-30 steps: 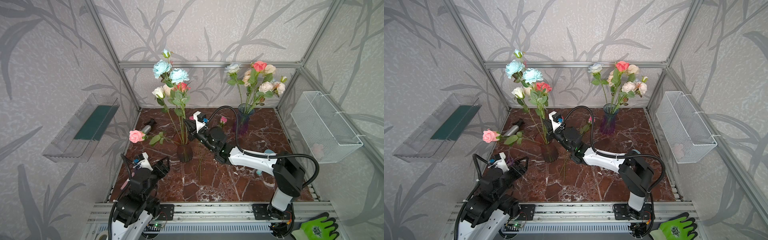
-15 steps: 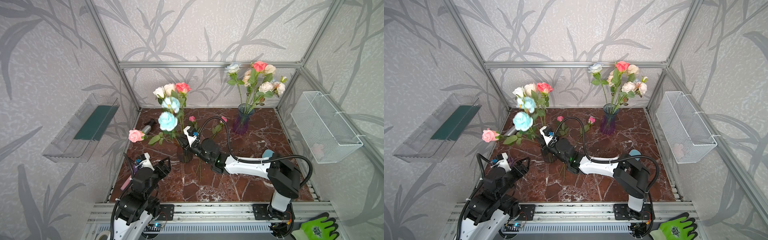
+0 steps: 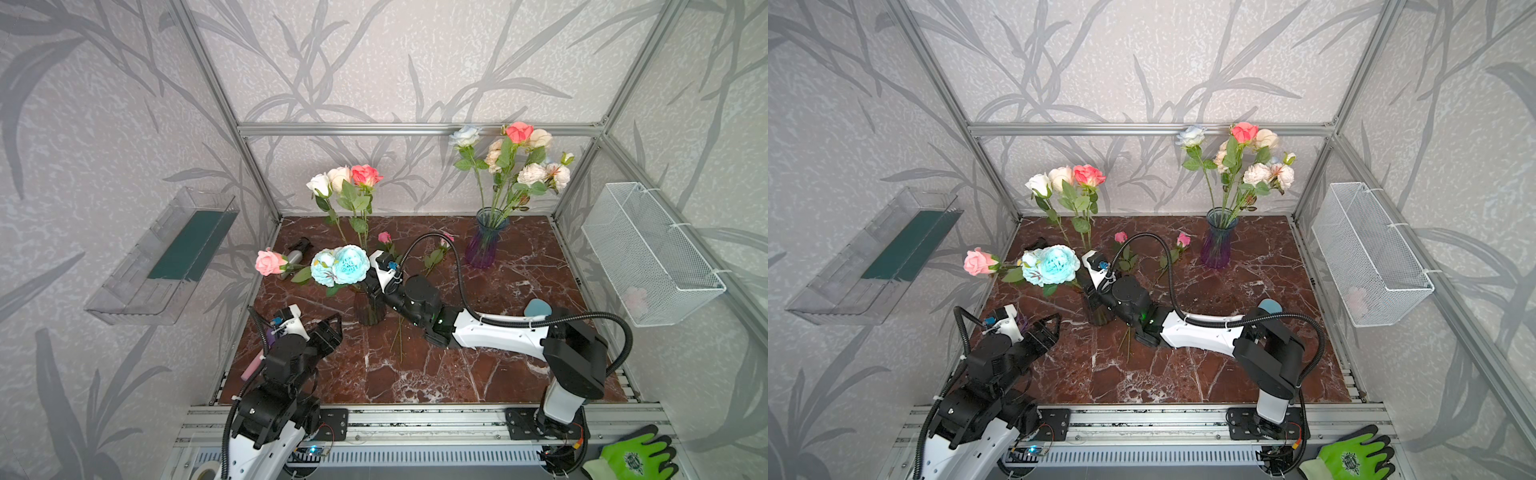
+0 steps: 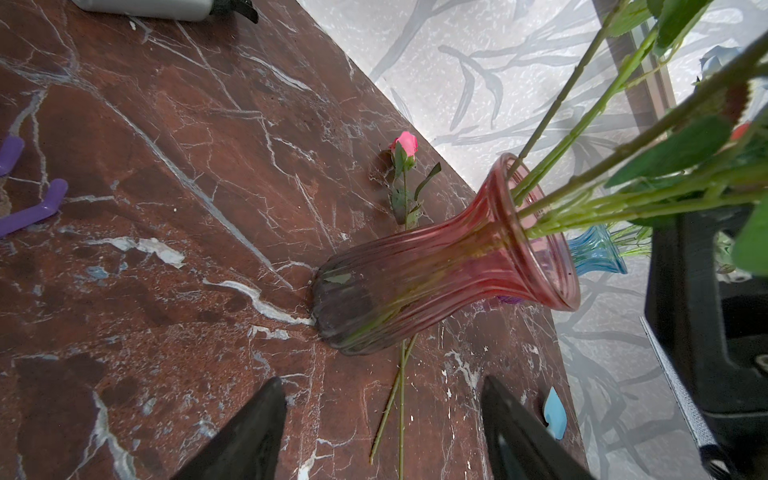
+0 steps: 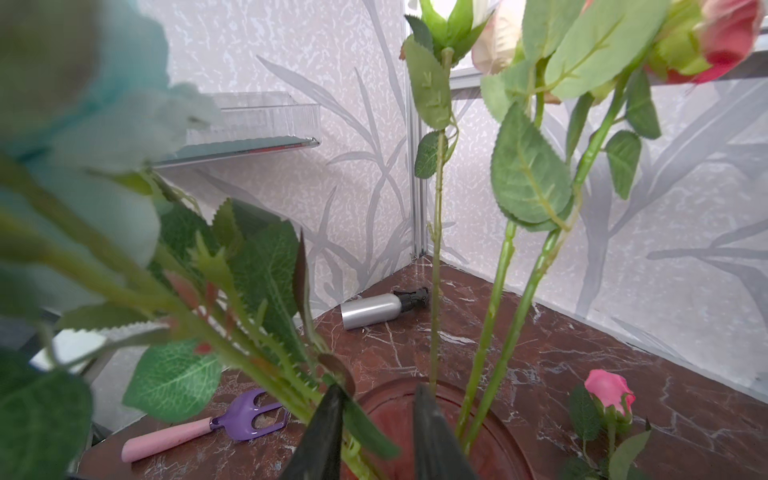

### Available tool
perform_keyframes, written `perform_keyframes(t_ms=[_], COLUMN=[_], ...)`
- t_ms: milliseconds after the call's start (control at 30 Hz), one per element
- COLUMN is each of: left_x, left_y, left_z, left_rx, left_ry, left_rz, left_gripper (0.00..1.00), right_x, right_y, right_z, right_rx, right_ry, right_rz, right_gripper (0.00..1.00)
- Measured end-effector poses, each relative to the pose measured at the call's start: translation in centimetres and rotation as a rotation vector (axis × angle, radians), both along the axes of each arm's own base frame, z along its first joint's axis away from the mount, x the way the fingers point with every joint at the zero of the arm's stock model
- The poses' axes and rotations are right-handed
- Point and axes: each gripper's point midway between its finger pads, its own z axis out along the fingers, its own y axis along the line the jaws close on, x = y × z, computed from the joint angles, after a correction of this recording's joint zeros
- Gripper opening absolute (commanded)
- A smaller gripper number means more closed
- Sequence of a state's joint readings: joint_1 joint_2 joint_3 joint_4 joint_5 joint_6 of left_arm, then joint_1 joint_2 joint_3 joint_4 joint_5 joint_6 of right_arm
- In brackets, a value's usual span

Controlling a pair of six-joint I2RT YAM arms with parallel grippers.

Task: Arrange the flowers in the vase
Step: 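Carry the pale blue rose over the red vase and lower its stem in, then open the right gripper and move it back down to the bunch, then grasp a pink rose bud stem on the table with the right gripper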

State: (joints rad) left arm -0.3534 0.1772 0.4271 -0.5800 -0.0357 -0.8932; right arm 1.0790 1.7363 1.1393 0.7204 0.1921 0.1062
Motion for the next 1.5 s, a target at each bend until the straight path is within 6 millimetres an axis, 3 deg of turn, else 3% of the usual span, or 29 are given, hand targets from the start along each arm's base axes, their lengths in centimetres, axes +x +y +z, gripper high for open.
perform_keyframes(t_ms=[300, 500, 700, 800, 933, 1000, 1200, 1367, 1500], left_x=[1.1, 2.1, 2.4, 2.0, 0.9, 0.3, -0.8, -1.0, -1.0], left_y=[-0.8, -1.5, -1.9, -1.7, -1.2, -1.0, -0.7, -0.8, -1.0], left_z=[-0.6, -1.1, -1.3, -0.9, -0.7, -1.2, -3.1, -3.7, -4.0], left_rx=[0.003, 0.012, 0.02, 0.017, 0.011, 0.011, 0.01, 0.013, 0.015], left_ry=[0.035, 0.061, 0.071, 0.054, 0.03, 0.039, 0.107, 0.135, 0.155], left_rz=[-0.023, -0.04, -0.056, -0.056, -0.052, -0.051, -0.05, -0.056, -0.065], left_gripper=[0.75, 0.75, 0.76, 0.77, 0.78, 0.78, 0.79, 0.79, 0.79], right_x=[-0.9, 0.1, 3.2, 6.5, 10.7, 12.1, 13.4, 13.9, 14.2], right_y=[-3.8, -5.8, -9.3, -12.2, -13.4, -12.7, -8.9, -7.3, -6.8], right_z=[3.3, 1.8, -0.7, -3.7, -9.0, -12.8, -21.8, -25.9, -27.2], right_rx=[0.031, 0.02, -0.003, -0.038, -0.144, -0.234, -0.477, -0.636, -0.726], right_ry=[-0.017, 0.035, 0.157, 0.296, 0.475, 0.57, 0.767, 0.805, 0.799], right_rz=[-0.048, -0.09, -0.181, -0.249, -0.288, -0.278, -0.219, -0.236, -0.276], right_gripper=[0.31, 0.31, 0.36, 0.37, 0.39, 0.41, 0.45, 0.45, 0.42])
